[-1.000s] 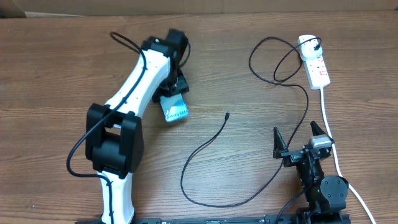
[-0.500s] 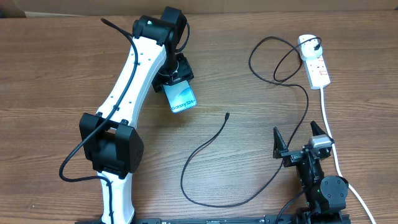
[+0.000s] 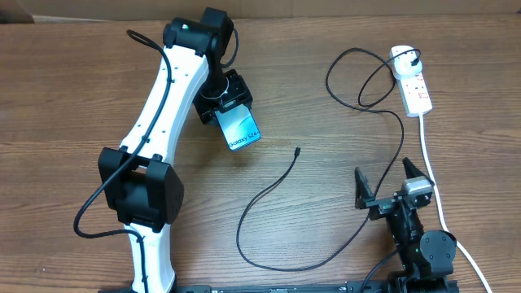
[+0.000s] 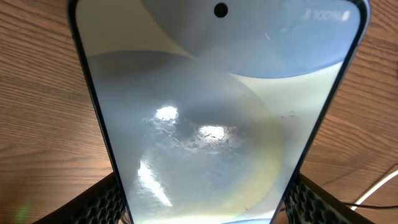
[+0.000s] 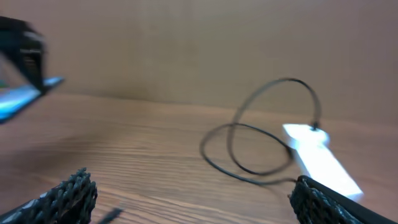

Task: Plug charger to phone and switch on socket
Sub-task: 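Move the right gripper toward the phone held by the left gripper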

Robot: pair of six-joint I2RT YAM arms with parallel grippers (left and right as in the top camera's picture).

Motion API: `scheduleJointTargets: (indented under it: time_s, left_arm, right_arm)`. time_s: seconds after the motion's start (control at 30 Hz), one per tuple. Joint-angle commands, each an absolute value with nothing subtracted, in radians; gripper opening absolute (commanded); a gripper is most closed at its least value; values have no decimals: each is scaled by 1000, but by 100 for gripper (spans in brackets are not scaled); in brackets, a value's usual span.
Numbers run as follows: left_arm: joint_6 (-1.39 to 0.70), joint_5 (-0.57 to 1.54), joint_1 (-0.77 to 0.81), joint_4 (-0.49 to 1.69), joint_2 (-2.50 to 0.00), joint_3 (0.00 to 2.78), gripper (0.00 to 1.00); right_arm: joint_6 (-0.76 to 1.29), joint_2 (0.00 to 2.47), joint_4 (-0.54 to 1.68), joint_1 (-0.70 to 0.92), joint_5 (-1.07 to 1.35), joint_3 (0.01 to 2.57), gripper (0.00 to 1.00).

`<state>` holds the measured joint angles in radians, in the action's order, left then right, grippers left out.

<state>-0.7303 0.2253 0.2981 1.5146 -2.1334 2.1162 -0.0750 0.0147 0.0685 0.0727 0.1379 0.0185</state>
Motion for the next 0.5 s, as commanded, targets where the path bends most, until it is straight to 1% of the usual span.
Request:
scheduleJointTargets:
  time_s: [0.0,0.17,0.2,0.27,0.37,0.4,0.47]
  left_arm:
    - [-726,279,296,1510,-2092,2145,69]
    - [-730,289,296,1501,-2092,2145,69]
    - [-730,290,296,1502,-2092,2145,69]
    - [-730,289,296,1503,-2092,2145,69]
    - [-730,290,296,1502,-2092,2145,69]
    - [-730,289,296,1502,-2092,2145,69]
    - [-730,290,296,1502,-2092,2145,69]
  right_arm:
    - [-75,5,54,80,445,8,100]
    - [-76,5,53,80,1021,8,100]
    - [-76,5,17,80,1068,8,100]
    - [-28,5,-73,79,1082,8,100]
    - [199,5,-270,79,986,9,100]
    - [273,5,-366,79,942,9,100]
    - [332,5,-481,77,878,25,100]
